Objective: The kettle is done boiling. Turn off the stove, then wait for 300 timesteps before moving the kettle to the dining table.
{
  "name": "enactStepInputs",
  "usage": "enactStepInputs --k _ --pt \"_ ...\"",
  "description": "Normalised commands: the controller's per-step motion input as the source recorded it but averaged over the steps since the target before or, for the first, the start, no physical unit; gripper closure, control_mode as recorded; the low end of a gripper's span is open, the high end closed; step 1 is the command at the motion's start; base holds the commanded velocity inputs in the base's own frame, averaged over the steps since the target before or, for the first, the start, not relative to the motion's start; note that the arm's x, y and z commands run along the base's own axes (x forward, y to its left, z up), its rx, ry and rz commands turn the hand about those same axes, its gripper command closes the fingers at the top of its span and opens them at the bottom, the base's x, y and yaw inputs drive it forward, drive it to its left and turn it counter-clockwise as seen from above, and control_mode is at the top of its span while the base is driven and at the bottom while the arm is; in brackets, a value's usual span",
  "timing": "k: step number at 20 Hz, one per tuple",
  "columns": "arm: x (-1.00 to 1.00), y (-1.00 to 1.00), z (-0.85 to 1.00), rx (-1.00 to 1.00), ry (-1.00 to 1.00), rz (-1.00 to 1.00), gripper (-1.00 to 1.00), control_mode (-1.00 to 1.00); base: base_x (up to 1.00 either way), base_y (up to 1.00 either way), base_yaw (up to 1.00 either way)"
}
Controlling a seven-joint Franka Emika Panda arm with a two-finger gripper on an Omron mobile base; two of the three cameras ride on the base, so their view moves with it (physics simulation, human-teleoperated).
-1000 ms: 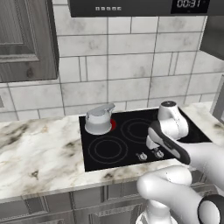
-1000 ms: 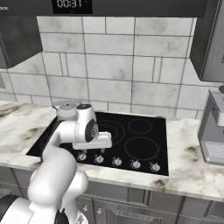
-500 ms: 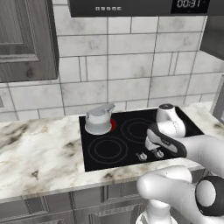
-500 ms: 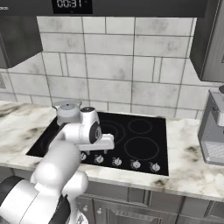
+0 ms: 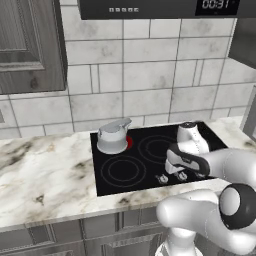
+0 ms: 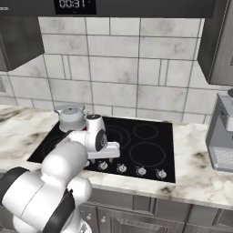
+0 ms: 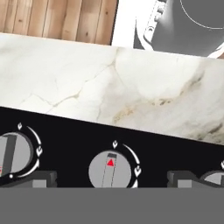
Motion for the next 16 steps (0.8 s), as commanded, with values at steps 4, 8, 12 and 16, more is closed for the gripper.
enactStepInputs --k 4,8,12,16 --pt "0.05 -0.07 -0.19 0.0 0.01 0.0 -1.0 -1.0 0.0 0.0 0.0" --pt "0.01 -0.07 -0.17 0.0 0.0 0.0 -1.0 -1.0 0.0 0.0 0.0" --pt "0.0 0.0 -0.11 0.0 0.0 0.0 -1.0 -1.0 0.0 0.0 0.0" --pt "0.0 0.0 -0.04 0.0 0.0 0.0 -1.0 -1.0 0.0 0.0 0.0"
